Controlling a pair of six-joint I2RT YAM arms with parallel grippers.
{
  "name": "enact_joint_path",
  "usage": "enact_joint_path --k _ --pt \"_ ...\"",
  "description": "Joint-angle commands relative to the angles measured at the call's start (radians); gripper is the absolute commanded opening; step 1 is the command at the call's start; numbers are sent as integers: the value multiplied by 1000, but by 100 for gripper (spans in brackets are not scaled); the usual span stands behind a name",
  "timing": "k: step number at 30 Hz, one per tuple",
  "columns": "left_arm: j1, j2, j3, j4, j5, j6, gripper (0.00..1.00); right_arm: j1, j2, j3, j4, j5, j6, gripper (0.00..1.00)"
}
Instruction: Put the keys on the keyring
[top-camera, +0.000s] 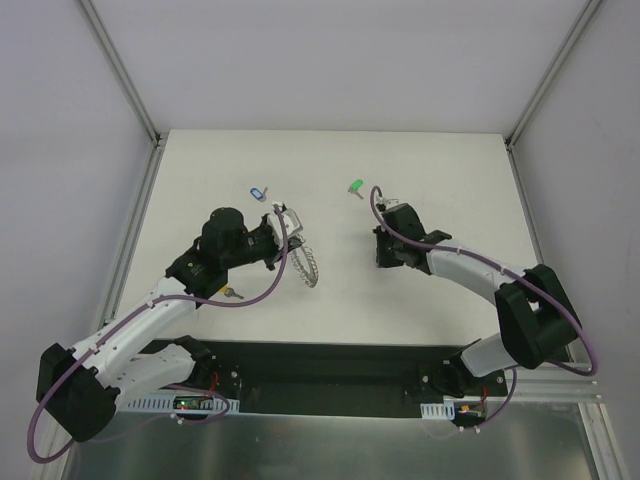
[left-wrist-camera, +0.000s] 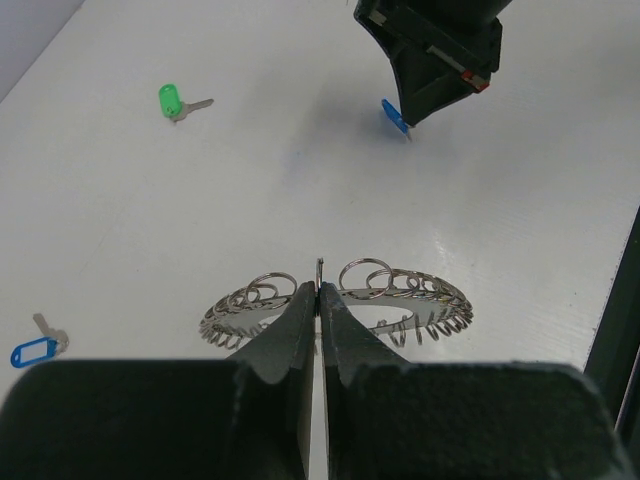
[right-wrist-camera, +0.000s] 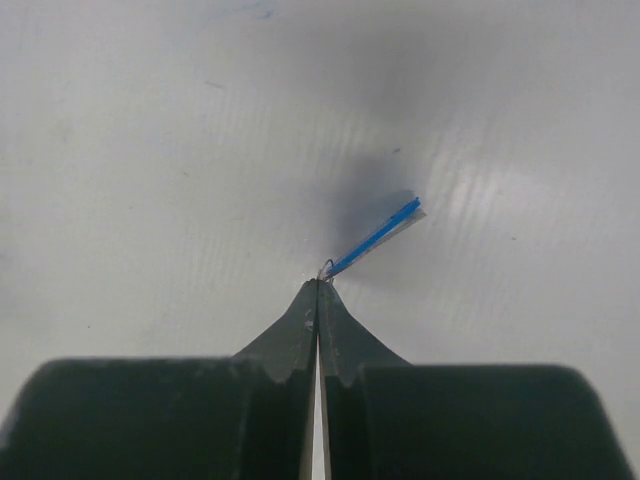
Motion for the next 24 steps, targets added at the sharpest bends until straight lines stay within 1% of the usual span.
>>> enact_joint_path --k 1,6,12,18,21,23,24 --pt "-12 3 -2 41 -33 20 0 7 -2 -71 258 -229 -72 1" --pt "-12 13 -2 41 -41 20 0 6 31 -113 362 -267 -41 1" --pt "-12 9 -5 41 -64 27 0 2 63 -148 372 -256 -46 1" --pt "-14 14 -7 41 -76 29 0 4 28 -169 359 -261 -30 2" --pt "-14 16 -5 41 -83 29 0 4 14 -191 354 -222 -20 6" --pt "-14 13 -5 41 -89 30 0 6 12 -192 345 -213 -11 12" --pt "-14 13 -7 41 -90 30 0 6 8 -177 293 -210 -11 15"
